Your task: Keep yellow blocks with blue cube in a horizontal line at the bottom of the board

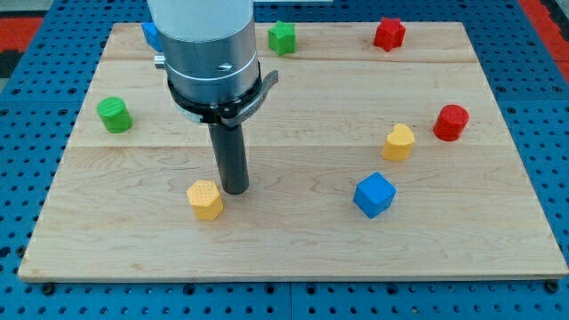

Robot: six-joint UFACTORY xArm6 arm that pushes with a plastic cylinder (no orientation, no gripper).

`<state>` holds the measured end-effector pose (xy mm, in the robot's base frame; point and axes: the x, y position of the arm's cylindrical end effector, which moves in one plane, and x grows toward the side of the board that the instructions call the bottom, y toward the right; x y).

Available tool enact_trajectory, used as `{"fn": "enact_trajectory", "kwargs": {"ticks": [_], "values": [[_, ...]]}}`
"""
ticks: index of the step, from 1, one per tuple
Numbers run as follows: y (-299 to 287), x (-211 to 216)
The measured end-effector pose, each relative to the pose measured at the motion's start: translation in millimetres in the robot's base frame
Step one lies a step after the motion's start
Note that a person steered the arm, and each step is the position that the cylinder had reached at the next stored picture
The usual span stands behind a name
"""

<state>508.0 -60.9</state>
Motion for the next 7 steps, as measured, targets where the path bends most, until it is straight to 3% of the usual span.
{"fn": "enact_trajectory", "kwargs": {"ticks": [1,5,6,7], "values": [[47,-22],[247,-18],[218,-16],[201,15]]}}
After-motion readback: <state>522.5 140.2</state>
